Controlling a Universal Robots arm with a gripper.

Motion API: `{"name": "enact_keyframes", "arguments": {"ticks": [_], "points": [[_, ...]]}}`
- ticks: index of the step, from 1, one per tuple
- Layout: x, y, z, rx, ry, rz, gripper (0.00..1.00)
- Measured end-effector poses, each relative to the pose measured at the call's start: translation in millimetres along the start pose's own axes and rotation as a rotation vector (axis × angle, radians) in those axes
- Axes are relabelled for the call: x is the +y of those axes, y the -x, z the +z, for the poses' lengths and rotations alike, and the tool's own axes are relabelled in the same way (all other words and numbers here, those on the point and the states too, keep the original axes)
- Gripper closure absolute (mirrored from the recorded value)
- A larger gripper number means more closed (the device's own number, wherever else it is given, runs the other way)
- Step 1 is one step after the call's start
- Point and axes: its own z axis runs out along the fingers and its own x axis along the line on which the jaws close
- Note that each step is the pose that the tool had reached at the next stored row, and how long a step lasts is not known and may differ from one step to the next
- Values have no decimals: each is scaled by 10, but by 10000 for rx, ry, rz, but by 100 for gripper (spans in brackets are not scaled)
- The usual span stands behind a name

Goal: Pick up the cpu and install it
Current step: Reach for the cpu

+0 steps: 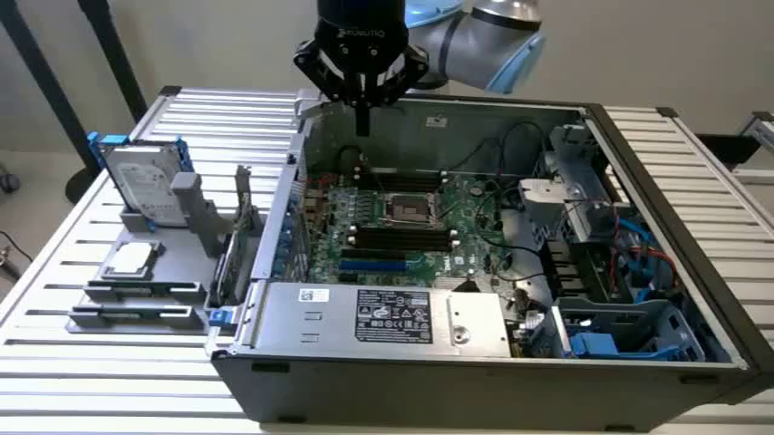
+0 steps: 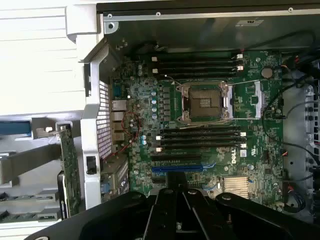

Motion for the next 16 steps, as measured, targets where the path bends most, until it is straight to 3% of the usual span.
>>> {"name": "enact_keyframes", "arguments": {"ticks": [16], "points": [[-3,-6,0,-1,1,0,89]]}}
